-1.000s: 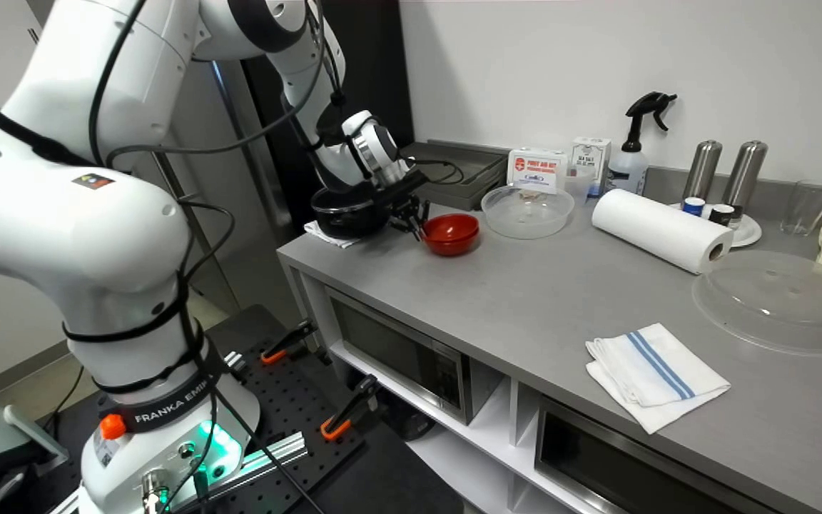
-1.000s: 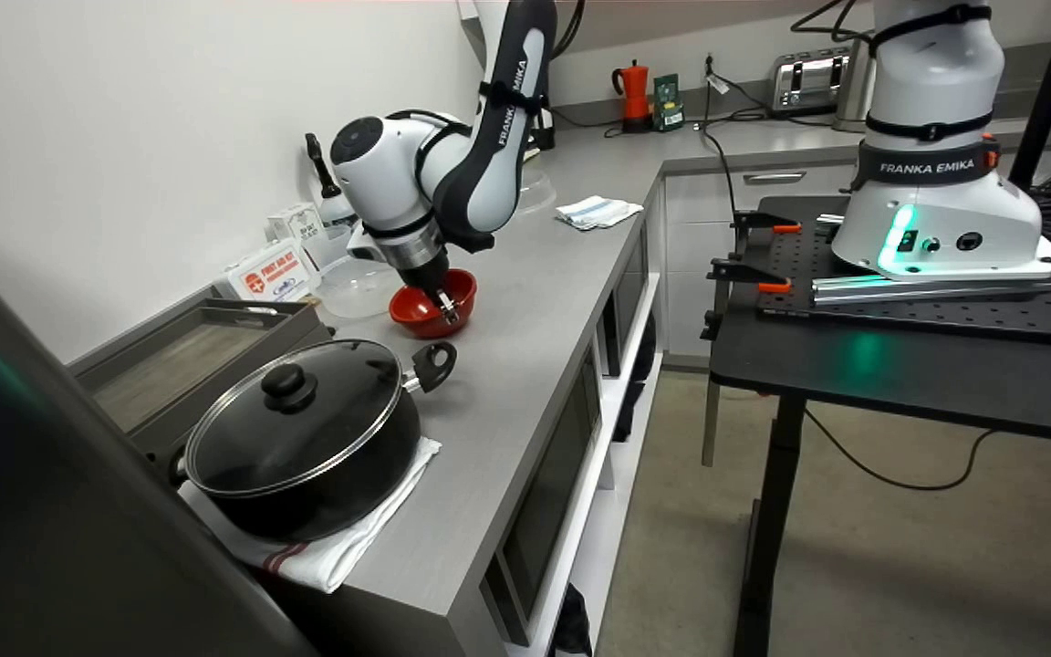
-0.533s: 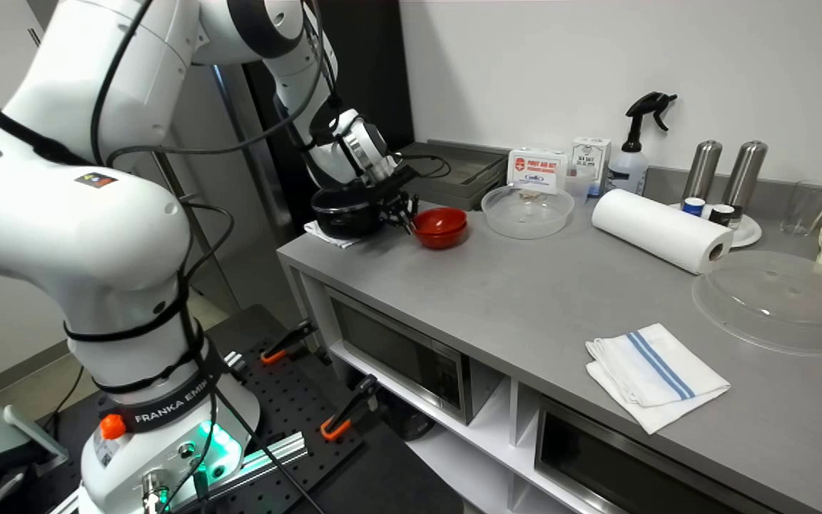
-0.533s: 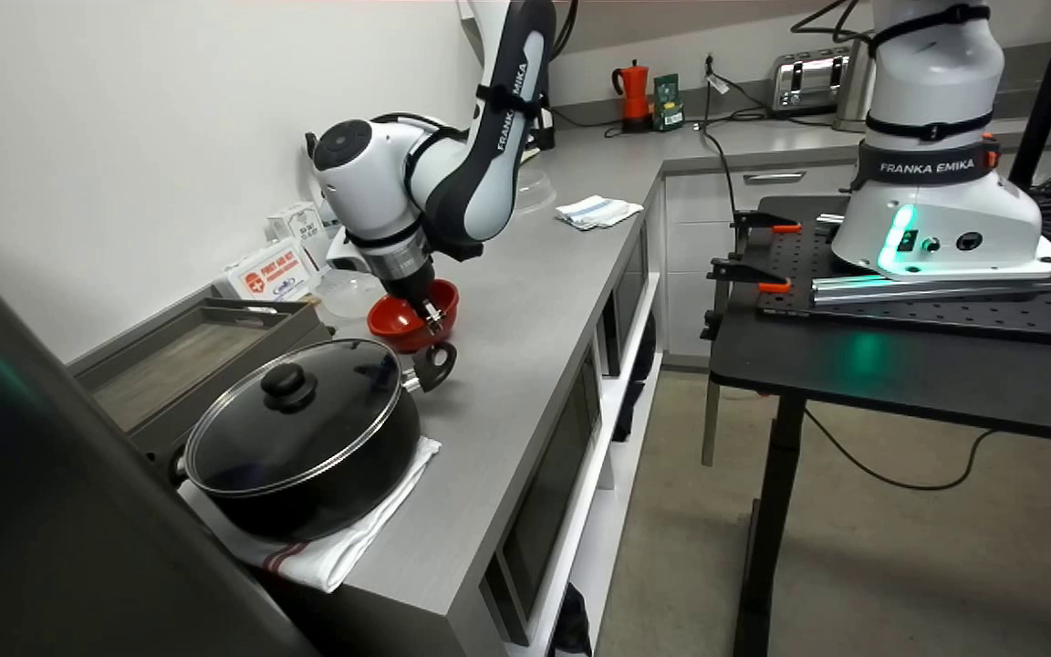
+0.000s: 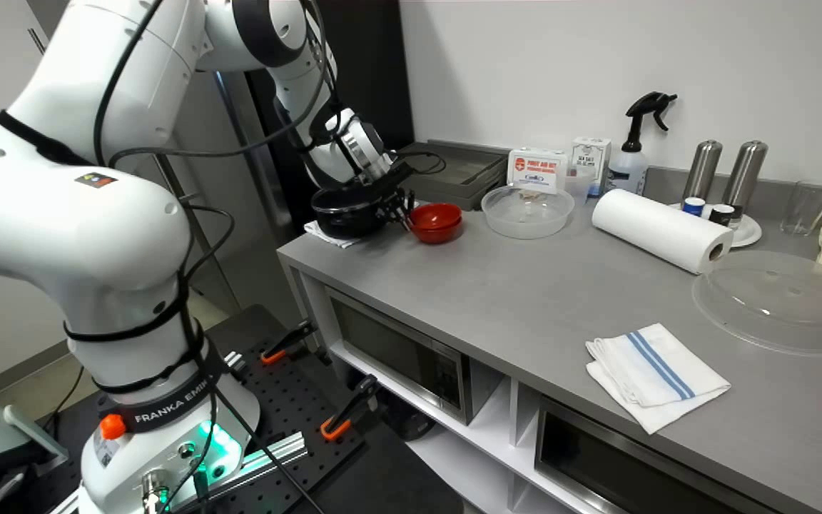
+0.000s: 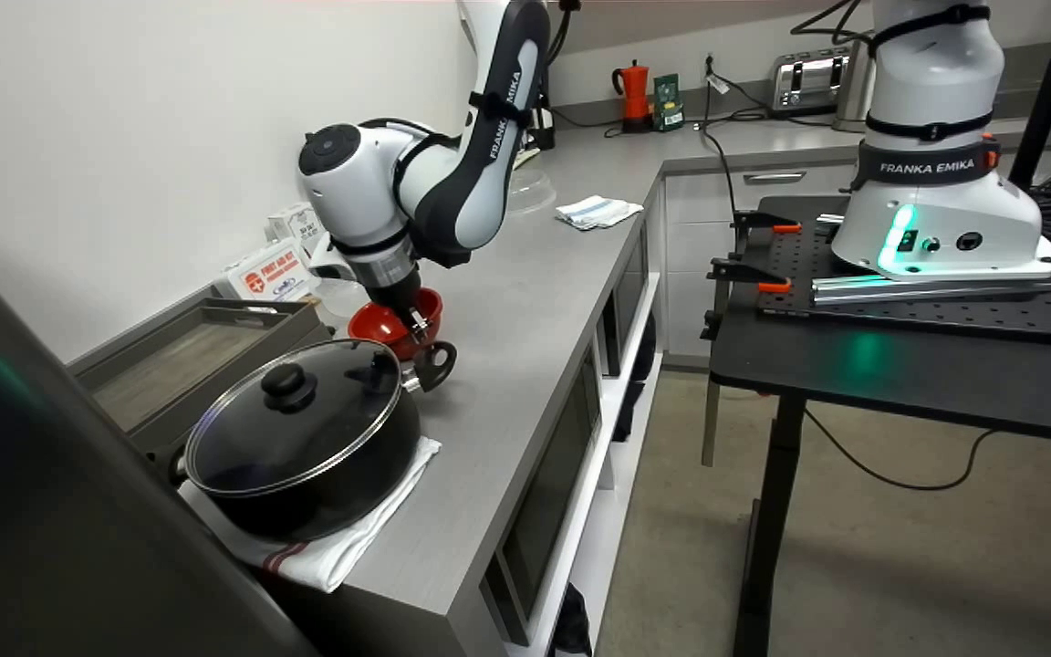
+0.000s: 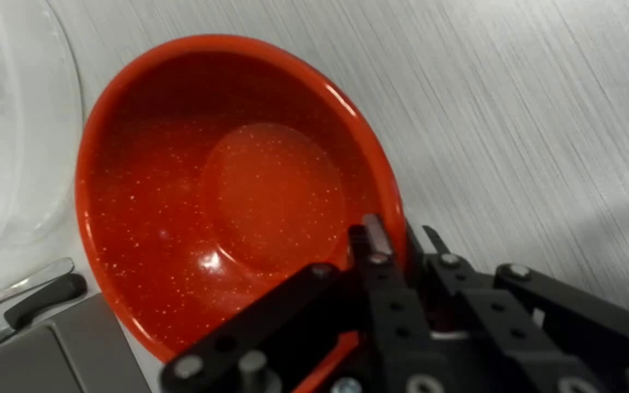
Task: Move the red bowl to the left
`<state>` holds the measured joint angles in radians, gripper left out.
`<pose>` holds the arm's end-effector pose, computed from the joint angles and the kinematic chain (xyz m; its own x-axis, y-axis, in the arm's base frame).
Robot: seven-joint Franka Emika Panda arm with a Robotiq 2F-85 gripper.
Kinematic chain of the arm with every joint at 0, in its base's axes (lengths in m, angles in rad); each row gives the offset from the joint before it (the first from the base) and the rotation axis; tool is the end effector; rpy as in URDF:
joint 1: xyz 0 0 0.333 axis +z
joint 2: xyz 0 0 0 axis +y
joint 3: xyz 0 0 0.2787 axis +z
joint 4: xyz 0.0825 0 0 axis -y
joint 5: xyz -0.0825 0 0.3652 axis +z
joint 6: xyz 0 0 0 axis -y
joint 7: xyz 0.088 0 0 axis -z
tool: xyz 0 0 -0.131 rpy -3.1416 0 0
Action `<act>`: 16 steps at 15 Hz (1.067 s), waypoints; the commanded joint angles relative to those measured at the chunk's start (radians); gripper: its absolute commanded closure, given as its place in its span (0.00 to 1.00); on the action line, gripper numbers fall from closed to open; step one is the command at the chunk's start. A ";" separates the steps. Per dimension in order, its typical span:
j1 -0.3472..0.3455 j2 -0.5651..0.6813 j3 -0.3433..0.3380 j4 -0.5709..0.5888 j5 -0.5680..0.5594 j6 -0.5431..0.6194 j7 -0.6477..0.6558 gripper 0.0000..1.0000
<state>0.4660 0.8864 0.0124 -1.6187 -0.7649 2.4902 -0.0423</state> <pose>0.5710 0.2883 0.0699 0.4439 0.8820 -0.1582 0.8460 -0.3544 0.3983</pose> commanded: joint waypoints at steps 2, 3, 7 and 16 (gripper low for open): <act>-0.004 0.060 0.018 0.076 -0.026 -0.016 -0.042 0.97; -0.004 0.070 0.020 0.087 -0.025 -0.017 -0.051 0.97; 0.001 0.094 0.025 0.129 -0.029 -0.019 -0.082 0.97; 0.007 0.137 0.029 0.217 -0.041 -0.023 -0.146 0.97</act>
<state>0.4684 0.9870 0.0366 -1.4699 -0.7846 2.4885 -0.1587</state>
